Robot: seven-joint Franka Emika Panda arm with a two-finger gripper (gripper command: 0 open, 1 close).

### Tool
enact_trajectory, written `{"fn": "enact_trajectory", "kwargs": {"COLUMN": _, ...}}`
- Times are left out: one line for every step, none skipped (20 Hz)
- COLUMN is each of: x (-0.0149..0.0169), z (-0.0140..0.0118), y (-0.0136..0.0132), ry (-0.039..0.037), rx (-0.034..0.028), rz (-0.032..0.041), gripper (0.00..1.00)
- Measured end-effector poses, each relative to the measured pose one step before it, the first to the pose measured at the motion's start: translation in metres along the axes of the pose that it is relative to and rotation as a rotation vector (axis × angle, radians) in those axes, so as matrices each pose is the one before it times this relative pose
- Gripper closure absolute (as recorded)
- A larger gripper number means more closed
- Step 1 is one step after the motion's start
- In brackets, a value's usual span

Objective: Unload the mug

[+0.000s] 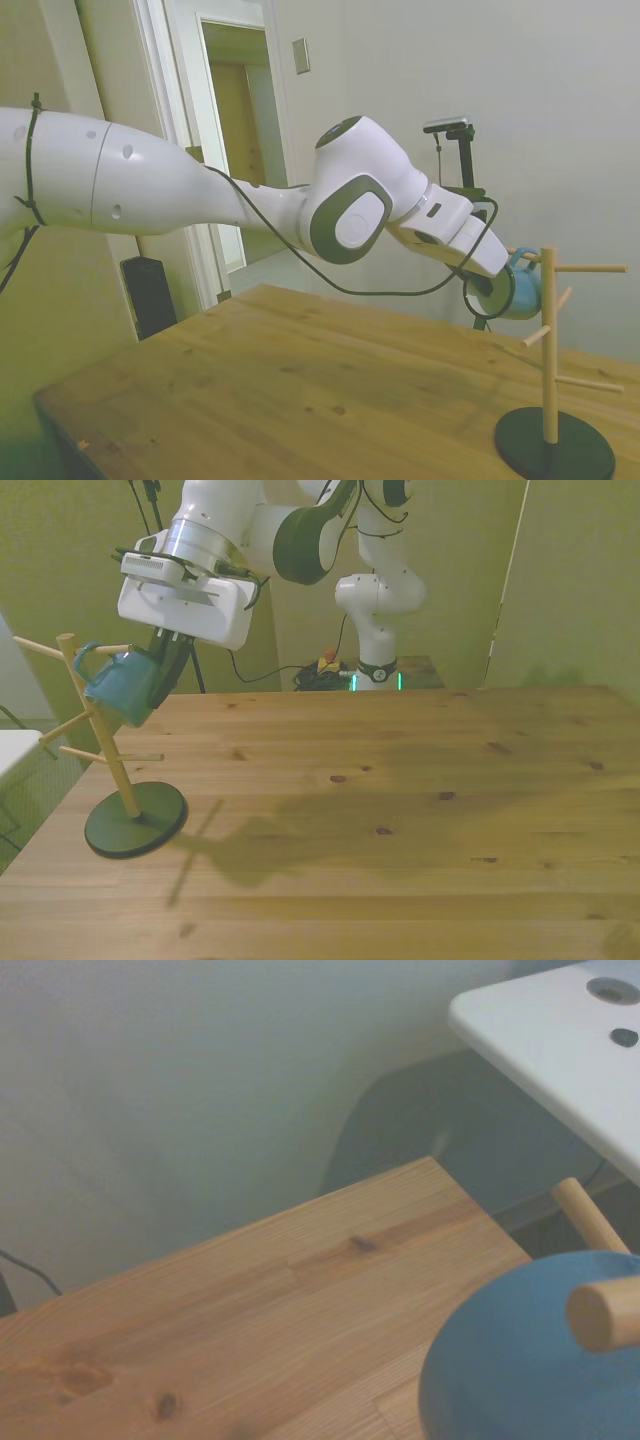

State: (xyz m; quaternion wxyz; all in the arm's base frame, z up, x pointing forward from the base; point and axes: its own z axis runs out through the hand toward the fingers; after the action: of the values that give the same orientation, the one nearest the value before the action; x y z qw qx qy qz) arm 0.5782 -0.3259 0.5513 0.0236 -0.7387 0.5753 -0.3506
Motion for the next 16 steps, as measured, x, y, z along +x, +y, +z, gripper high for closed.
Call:
{"fn": "enact_trajectory", "kwargs": {"x": -0.00168, "z": -0.00374, "y": 0.00054, "ry": -0.00295, "rx": 0.00303, "rz": 0.00025, "gripper": 1.00}}
{"fn": "enact_trajectory", "kwargs": {"x": -0.00220, "z": -0.00418, "y": 0.00042, "ry": -0.00364, "rx": 0.00384, "rz": 0.00009, "gripper": 1.00}}
{"fn": "enact_trajectory", "kwargs": {"x": -0.00224, "z": -0.00491, "y": 0.00013, "ry": -0.00336, "rx": 0.00497, "rz": -0.00003, "gripper": 1.00}}
{"fn": "enact_trajectory", "kwargs": {"x": -0.00174, "z": -0.00520, "y": 0.00041, "ry": -0.00259, "rx": 0.00518, "rz": 0.00063, "gripper": 1.00}}
{"fn": "enact_trajectory", "kwargs": {"x": -0.00166, "z": -0.00595, "y": 0.00033, "ry": -0.00232, "rx": 0.00621, "rz": 0.00075, "gripper": 1.00}}
{"fn": "enact_trajectory", "kwargs": {"x": -0.00145, "z": -0.00594, "y": 0.00007, "ry": -0.00159, "rx": 0.00660, "rz": 0.00060, "gripper": 1.00}}
{"fn": "enact_trajectory", "kwargs": {"x": -0.00192, "z": -0.00526, "y": -0.00025, "ry": -0.00219, "rx": 0.00612, "rz": -0.00026, "gripper": 1.00}}
{"fn": "enact_trajectory", "kwargs": {"x": -0.00235, "z": -0.00489, "y": -0.00130, "ry": -0.00227, "rx": 0.00703, "rz": -0.00173, "gripper": 1.00}}
{"fn": "enact_trajectory", "kwargs": {"x": -0.00297, "z": -0.00360, "y": -0.00177, "ry": -0.00323, "rx": 0.00600, "rz": -0.00293, "gripper": 1.00}}
{"fn": "enact_trajectory", "kwargs": {"x": -0.00333, "z": -0.00270, "y": -0.00220, "ry": -0.00378, "rx": 0.00563, "rz": -0.00385, "gripper": 1.00}}
{"fn": "enact_trajectory", "kwargs": {"x": -0.00318, "z": -0.00234, "y": -0.00298, "ry": -0.00296, "rx": 0.00581, "rz": -0.00424, "gripper": 1.00}}
{"fn": "enact_trajectory", "kwargs": {"x": -0.00254, "z": -0.00202, "y": -0.00331, "ry": -0.00215, "rx": 0.00584, "rz": -0.00435, "gripper": 1.00}}
{"fn": "enact_trajectory", "kwargs": {"x": -0.00224, "z": -0.00160, "y": -0.00287, "ry": -0.00200, "rx": 0.00471, "rz": -0.00355, "gripper": 1.00}}
{"fn": "enact_trajectory", "kwargs": {"x": -0.00195, "z": -0.00094, "y": -0.00230, "ry": -0.00183, "rx": 0.00346, "rz": -0.00283, "gripper": 1.00}}
{"fn": "enact_trajectory", "kwargs": {"x": -0.00170, "z": -0.00077, "y": -0.00195, "ry": -0.00187, "rx": 0.00277, "rz": -0.00252, "gripper": 1.00}}
{"fn": "enact_trajectory", "kwargs": {"x": -0.00200, "z": -0.00018, "y": -0.00188, "ry": -0.00263, "rx": 0.00169, "rz": -0.00296, "gripper": 1.00}}
